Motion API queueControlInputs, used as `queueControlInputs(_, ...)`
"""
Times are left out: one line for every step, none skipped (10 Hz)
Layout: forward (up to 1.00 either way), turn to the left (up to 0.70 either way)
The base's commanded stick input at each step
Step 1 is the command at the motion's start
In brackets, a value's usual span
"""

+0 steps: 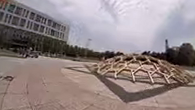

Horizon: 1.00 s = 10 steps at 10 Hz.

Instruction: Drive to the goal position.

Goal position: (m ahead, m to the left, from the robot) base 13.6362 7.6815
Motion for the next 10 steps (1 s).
queueControlInputs(0.70, 0.14)
queueControlInputs(0.70, 0.14)
queueControlInputs(0.70, 0.14)
queueControlInputs(0.70, 0.14)
queueControlInputs(0.70, 0.14)
queueControlInputs(0.70, 0.14)
queueControlInputs(0.70, 0.14)
queueControlInputs(0.70, 0.14)
queueControlInputs(0.70, 0.14)
queueControlInputs(0.70, 0.14)
